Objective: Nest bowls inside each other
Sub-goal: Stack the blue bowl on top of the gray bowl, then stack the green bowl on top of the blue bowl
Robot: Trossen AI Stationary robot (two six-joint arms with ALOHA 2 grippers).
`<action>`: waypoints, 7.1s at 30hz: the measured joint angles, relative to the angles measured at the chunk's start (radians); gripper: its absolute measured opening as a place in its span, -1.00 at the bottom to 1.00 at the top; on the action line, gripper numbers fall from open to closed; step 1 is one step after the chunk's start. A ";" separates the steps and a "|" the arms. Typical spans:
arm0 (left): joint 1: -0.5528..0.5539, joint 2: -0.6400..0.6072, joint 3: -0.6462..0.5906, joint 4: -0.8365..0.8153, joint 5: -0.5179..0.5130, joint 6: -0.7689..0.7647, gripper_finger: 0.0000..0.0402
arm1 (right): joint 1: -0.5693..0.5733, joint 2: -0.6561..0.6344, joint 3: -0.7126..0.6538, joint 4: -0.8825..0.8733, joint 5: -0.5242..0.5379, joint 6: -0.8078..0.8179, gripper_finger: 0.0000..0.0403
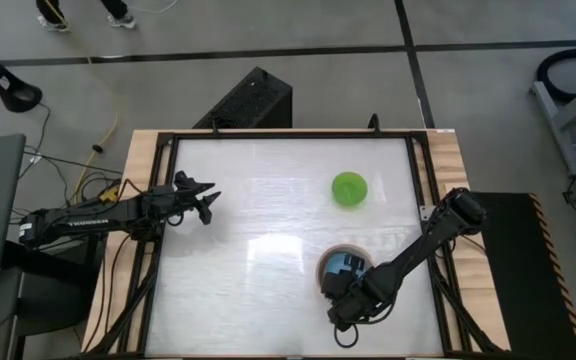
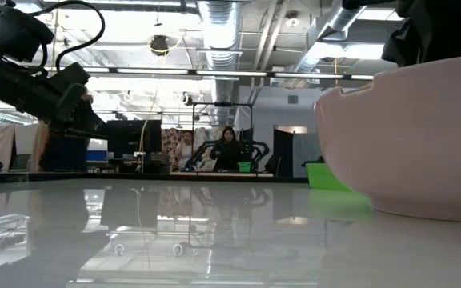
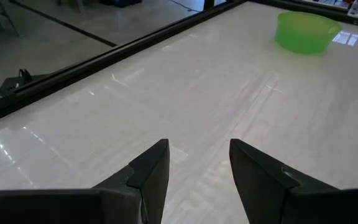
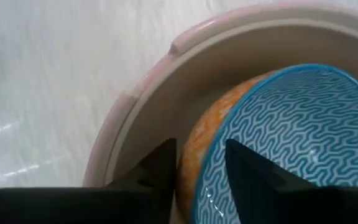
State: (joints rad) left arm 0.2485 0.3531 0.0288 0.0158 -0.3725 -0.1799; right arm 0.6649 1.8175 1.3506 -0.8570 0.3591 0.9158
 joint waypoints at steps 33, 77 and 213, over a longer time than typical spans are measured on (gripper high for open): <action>0.000 0.000 0.000 0.000 0.000 0.000 -0.22 | -0.175 -0.016 0.315 -0.347 -0.041 -0.183 -0.18; 0.000 0.000 0.000 0.000 0.000 0.000 -0.22 | -0.911 -0.019 -0.135 -0.013 -0.136 -0.208 -0.05; 0.000 0.000 0.000 0.000 0.000 0.000 -0.22 | 0.000 0.143 0.308 -0.399 -0.080 0.089 -0.73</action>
State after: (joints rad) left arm 0.2485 0.3531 0.0288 0.0158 -0.3725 -0.1799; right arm 0.6650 1.9606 1.6585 -1.2563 0.2794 1.0043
